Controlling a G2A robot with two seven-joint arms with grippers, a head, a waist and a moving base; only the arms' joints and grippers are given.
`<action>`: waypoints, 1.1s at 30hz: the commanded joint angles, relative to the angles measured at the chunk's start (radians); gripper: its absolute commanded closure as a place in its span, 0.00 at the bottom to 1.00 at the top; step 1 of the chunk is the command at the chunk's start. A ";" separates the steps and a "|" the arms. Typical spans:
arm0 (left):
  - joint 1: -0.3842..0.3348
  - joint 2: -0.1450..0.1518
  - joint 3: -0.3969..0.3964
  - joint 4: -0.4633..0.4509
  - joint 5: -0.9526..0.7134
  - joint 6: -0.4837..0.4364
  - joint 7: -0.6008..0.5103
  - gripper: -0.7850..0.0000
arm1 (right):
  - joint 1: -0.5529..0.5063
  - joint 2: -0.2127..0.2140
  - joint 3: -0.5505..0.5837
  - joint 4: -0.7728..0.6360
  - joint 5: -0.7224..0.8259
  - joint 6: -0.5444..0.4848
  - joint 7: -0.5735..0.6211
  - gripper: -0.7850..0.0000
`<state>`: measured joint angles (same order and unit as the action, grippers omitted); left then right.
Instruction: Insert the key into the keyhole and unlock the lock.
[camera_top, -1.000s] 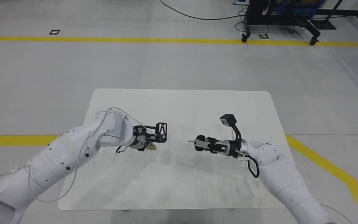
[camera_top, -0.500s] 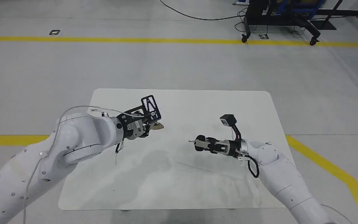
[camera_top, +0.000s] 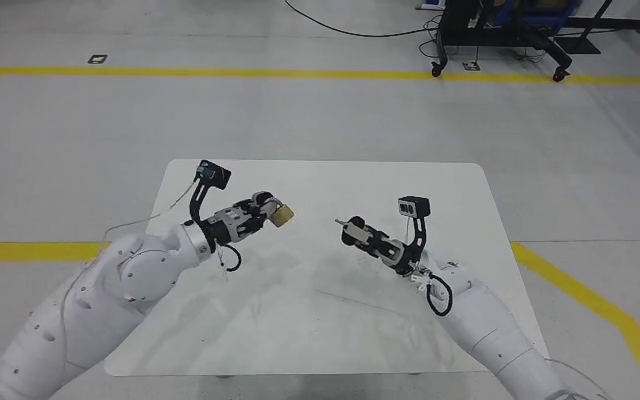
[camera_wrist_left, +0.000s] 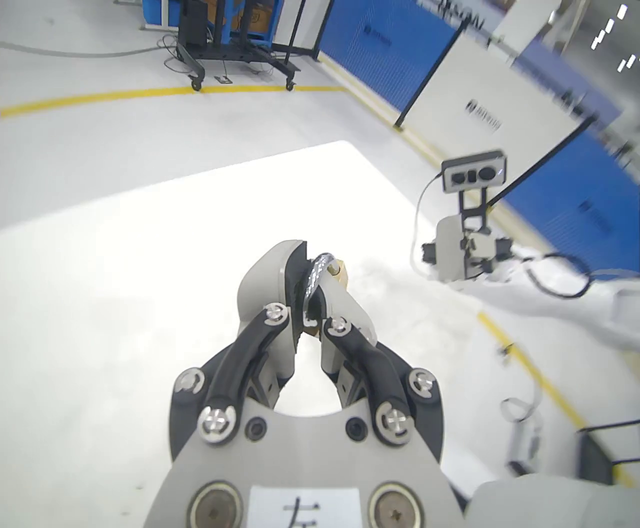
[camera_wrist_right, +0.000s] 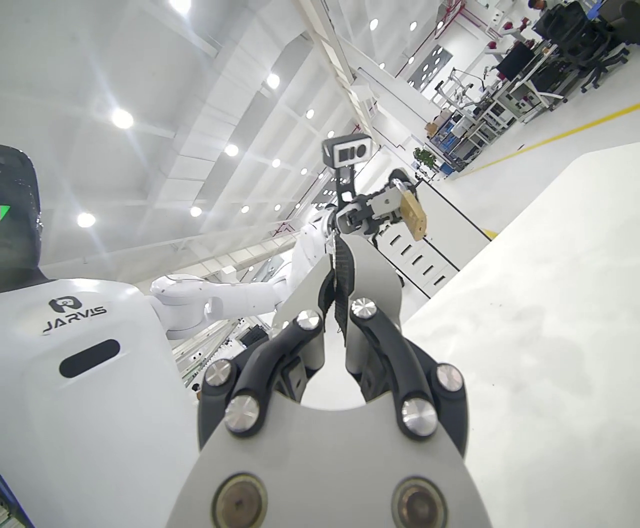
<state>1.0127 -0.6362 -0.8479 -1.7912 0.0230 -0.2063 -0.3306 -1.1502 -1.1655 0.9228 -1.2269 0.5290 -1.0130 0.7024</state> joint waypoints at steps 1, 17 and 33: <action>0.015 -0.004 -0.008 0.018 -0.133 -0.010 -0.073 1.00 | 0.013 -0.009 -0.012 0.010 0.002 0.001 -0.002 1.00; 0.023 -0.049 0.013 0.064 -0.541 0.082 -0.161 1.00 | 0.001 -0.026 -0.019 -0.049 0.051 0.040 -0.043 1.00; -0.048 -0.109 0.066 0.113 -0.716 0.186 -0.246 1.00 | -0.071 0.001 0.094 -0.168 -0.076 0.075 -0.096 1.00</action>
<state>0.9643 -0.7453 -0.7824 -1.6781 -0.6929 -0.0199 -0.5764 -1.2214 -1.1647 1.0169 -1.3947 0.4532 -0.9381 0.6065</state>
